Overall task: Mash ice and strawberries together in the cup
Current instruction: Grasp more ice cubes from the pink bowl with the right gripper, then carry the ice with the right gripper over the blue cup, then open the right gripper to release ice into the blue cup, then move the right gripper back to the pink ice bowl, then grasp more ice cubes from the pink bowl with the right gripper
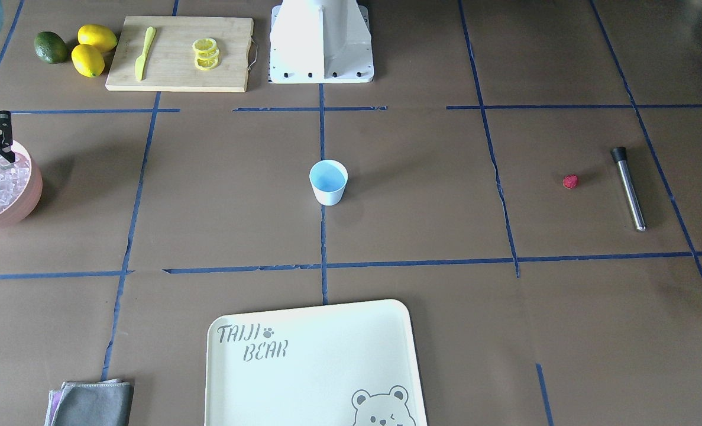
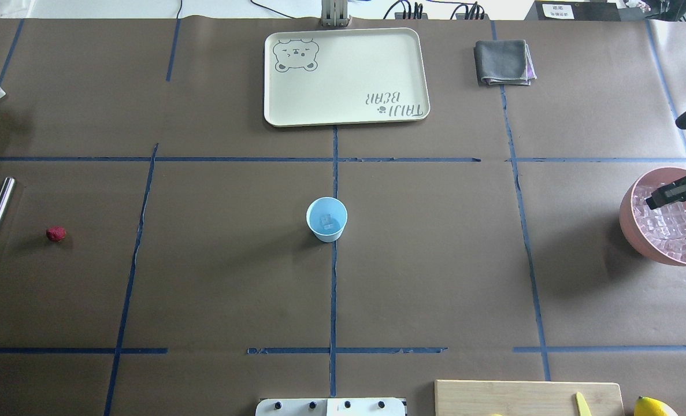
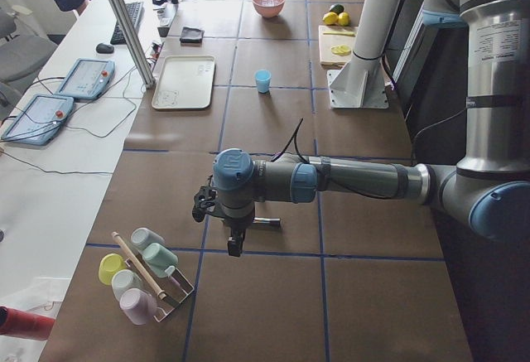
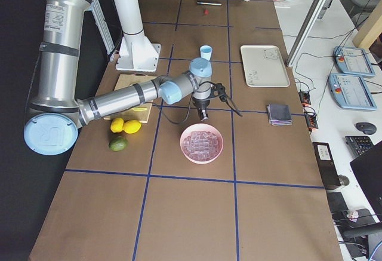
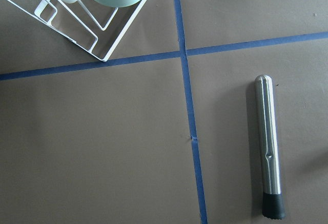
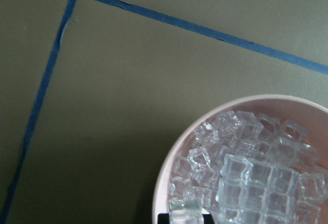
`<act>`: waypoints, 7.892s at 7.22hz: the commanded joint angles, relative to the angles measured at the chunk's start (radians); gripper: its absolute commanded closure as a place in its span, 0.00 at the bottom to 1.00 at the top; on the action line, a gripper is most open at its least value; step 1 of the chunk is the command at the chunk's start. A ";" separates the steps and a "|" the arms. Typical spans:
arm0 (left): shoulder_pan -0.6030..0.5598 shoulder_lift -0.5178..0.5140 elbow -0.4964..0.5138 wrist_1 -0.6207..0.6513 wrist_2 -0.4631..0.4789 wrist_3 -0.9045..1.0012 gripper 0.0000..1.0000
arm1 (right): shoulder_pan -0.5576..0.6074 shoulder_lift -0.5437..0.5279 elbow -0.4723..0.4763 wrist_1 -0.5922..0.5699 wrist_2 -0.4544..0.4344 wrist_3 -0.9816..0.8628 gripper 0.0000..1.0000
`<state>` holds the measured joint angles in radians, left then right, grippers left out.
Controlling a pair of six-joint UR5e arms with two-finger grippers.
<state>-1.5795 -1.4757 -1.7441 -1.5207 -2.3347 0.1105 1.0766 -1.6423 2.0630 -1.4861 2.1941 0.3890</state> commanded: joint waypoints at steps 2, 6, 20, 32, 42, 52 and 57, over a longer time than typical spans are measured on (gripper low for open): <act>-0.001 0.000 0.000 0.000 0.000 0.000 0.00 | -0.105 0.405 0.025 -0.317 -0.011 0.237 1.00; 0.001 0.000 0.000 -0.001 0.000 0.002 0.00 | -0.376 0.770 -0.116 -0.414 -0.195 0.662 1.00; 0.003 -0.002 0.000 -0.003 -0.027 0.002 0.00 | -0.618 0.978 -0.494 -0.249 -0.453 0.918 0.00; 0.003 -0.002 0.000 -0.004 -0.029 0.002 0.00 | -0.030 0.088 0.051 -0.190 -0.105 0.005 0.01; 0.003 0.000 -0.021 -0.001 -0.035 0.000 0.00 | 0.002 -0.197 -0.132 0.199 -0.090 0.043 0.39; 0.004 0.002 -0.043 -0.001 -0.037 0.000 0.00 | -0.083 -0.198 -0.184 0.268 -0.036 0.234 0.47; 0.004 0.002 -0.051 -0.001 -0.037 0.000 0.00 | -0.103 -0.198 -0.199 0.268 -0.039 0.235 0.49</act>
<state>-1.5754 -1.4727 -1.7923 -1.5217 -2.3714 0.1104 0.9766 -1.8408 1.8682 -1.2180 2.1566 0.6268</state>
